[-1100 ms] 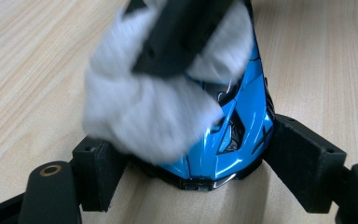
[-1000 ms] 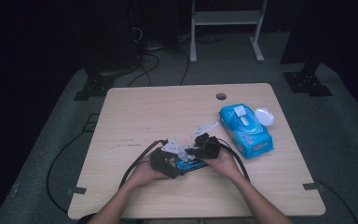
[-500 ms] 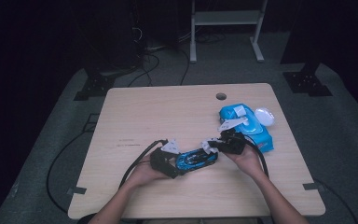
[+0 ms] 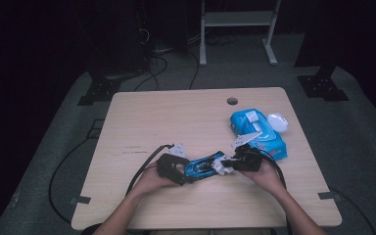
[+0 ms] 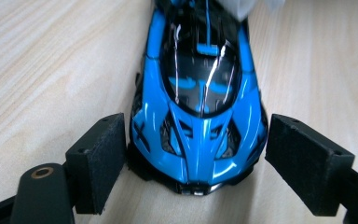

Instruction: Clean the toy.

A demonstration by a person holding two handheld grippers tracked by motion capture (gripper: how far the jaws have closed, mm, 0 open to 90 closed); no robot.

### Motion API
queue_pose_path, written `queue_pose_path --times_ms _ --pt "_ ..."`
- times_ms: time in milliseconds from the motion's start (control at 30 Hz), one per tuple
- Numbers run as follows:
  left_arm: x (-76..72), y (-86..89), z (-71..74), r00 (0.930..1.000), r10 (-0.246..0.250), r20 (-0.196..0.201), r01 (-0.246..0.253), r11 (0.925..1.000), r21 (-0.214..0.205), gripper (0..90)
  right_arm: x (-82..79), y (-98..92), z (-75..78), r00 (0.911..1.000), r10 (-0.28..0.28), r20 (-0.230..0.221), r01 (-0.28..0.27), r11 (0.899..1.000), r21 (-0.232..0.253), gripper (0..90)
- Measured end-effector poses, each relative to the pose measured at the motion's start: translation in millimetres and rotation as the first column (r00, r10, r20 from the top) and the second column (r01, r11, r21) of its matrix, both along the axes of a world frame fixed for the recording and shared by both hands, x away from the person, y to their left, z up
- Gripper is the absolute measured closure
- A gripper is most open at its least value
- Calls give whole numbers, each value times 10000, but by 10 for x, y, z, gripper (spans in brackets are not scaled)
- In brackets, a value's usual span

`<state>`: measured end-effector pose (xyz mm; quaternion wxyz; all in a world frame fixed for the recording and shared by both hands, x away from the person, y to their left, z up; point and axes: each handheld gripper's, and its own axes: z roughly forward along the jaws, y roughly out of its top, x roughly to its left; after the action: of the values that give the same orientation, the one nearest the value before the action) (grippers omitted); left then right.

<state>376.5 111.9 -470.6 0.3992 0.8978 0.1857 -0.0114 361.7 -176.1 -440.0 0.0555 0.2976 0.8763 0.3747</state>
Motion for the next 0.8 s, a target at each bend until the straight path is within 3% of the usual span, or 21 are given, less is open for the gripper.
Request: queue_pose_path --times_ms 200,433,533,600,800 --pt "68 28 -18 9950 370 -929 -423 9976 -553 210 -36 4 -20 9999 48 143 -48 10000 11 831" --pt "96 49 -12 9917 615 -1129 -715 9937 -867 231 -40 64 -10 9995 268 173 -266 9996 -129 828" --pt "97 45 -15 9910 879 -1005 -958 9924 -767 216 -59 72 -14 9987 392 340 -385 9991 -203 828" --pt "115 53 -30 9857 1128 -1251 -1226 9897 -739 194 -80 64 -25 9978 495 442 -488 9987 -173 830" --pt "117 63 -37 9835 1320 -1241 -1412 9876 -692 212 -155 28 -67 9954 378 879 -379 9993 -8 835"
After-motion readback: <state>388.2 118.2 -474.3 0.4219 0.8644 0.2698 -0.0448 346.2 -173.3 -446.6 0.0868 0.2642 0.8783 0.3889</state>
